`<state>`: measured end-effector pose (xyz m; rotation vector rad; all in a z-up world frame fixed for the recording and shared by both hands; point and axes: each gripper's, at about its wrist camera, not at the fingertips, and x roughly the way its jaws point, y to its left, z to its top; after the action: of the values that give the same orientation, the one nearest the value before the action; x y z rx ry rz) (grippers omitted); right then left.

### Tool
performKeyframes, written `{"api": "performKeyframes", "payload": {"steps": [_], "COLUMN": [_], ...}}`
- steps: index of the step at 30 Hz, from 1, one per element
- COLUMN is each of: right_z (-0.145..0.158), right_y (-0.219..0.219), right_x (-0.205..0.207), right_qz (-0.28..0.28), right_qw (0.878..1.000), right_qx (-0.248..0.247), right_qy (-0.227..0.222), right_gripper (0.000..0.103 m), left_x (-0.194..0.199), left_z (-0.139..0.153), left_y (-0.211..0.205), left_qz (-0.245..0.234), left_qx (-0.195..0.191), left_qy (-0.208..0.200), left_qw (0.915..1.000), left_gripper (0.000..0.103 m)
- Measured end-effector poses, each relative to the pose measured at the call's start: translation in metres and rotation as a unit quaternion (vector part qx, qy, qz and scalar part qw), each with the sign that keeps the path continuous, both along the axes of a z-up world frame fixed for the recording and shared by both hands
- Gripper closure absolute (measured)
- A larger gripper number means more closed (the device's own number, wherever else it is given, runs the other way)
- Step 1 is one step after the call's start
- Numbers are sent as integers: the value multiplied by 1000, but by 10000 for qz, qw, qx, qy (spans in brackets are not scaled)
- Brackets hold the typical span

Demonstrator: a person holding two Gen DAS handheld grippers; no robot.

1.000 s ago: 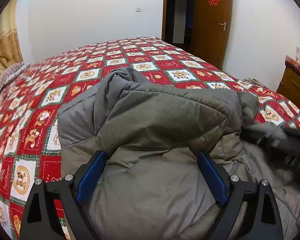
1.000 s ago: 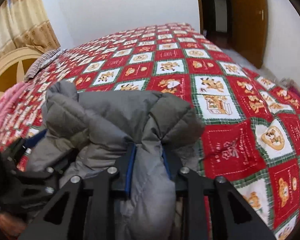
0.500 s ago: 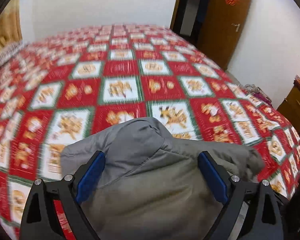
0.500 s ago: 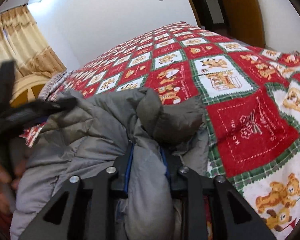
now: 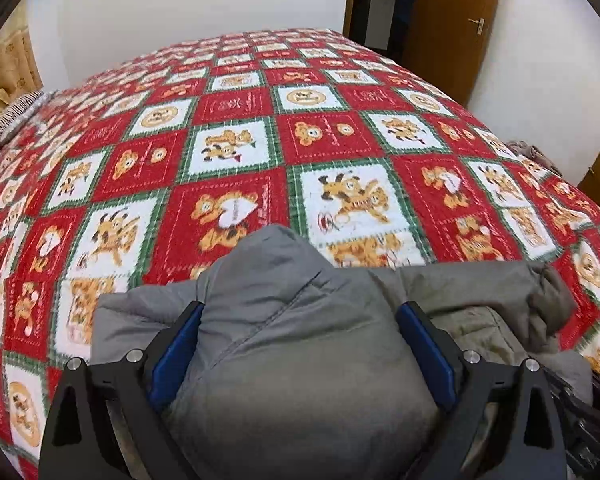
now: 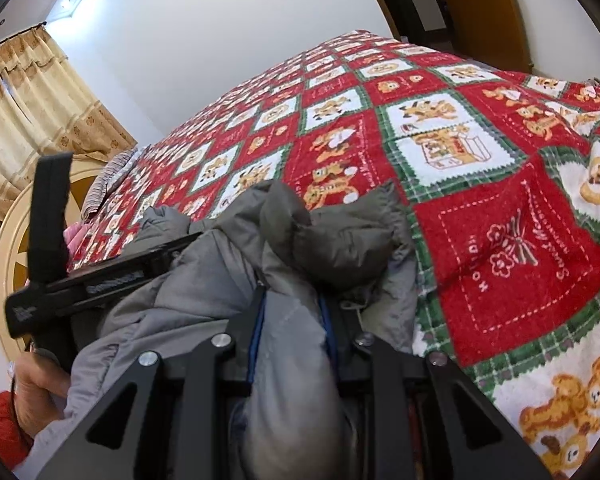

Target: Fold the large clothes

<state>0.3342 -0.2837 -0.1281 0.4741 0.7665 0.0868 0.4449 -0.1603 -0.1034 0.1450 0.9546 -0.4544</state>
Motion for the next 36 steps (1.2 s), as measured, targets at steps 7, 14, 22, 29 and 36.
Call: {"api": "performKeyframes", "payload": {"steps": [7, 14, 22, 29, 36], "right_z": [0, 43, 65, 2, 1], "right_y": [-22, -15, 26, 28, 58], "right_x": [10, -29, -117, -121, -119], "right_qz": [537, 305, 507, -33, -137], "right_qw": [9966, 9982, 9977, 9997, 9940], "right_qx": [463, -144, -438, 176, -1083], "right_qy": [419, 496, -25, 173, -75], "right_gripper": [78, 62, 64, 65, 65], "left_x": [-84, -134, -125, -137, -139], "left_z": [58, 47, 42, 32, 23], "left_y": [33, 30, 63, 51, 45], "left_qz": [-651, -1110, -719, -730, -539], "left_qx": [-878, -714, -1166, -621, -237], "left_qy": [7, -83, 84, -332, -558], "left_qw": [9940, 9912, 9905, 9948, 9967], "left_gripper": [8, 8, 8, 7, 1]}}
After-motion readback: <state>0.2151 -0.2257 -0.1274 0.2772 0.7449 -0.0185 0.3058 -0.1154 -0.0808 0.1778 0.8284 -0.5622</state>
